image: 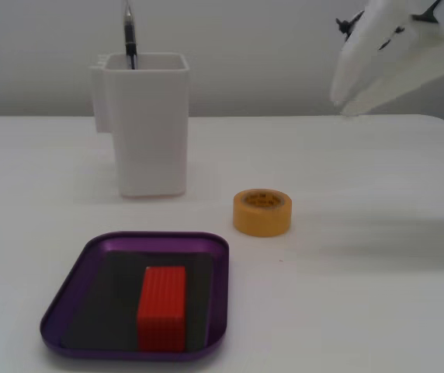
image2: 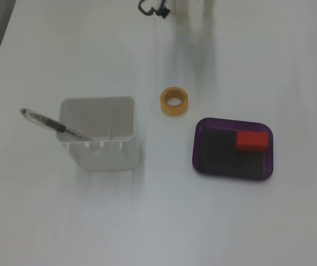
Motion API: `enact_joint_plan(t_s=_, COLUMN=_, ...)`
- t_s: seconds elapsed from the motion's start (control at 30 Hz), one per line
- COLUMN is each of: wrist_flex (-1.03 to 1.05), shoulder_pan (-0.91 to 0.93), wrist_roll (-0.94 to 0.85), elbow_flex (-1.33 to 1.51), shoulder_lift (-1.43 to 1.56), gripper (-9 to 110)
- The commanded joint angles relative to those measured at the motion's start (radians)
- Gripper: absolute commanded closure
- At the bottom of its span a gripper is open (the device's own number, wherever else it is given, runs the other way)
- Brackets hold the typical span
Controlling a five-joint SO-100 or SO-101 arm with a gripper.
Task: Remove the cube from the box.
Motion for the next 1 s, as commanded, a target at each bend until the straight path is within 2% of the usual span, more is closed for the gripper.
enact_joint_plan(t_s=0.0, wrist_flex=0.046, shoulder_pan=-0.109, wrist_roll=0.015, elbow_flex=-0.268, shoulder_lift=-0.288, gripper=98)
enact_joint_plan(t_s=0.17, wrist_flex=0.155, shoulder_pan=-0.207, wrist_roll=0.129, elbow_flex=-0.632, shoulder_lift=-0.672, gripper=83)
enact_joint_plan(t_s=0.27, wrist_flex=0.186, shoulder_pan=-0.244, wrist_roll=0.163, elbow_flex=-0.825, shoulder_lift=-0.874, gripper=79)
enact_joint_plan(t_s=0.6, wrist_flex=0.193, shoulder_pan=-0.261, wrist_roll=0.225, elbow_flex=-1.238, shoulder_lift=-1.322, gripper=78)
enact_joint_plan(t_s=0.97, wrist_flex=0.184, shoulder_pan=-0.247, wrist_roll=0.216, elbow_flex=-1.390, shoulder_lift=-1.532, gripper=78)
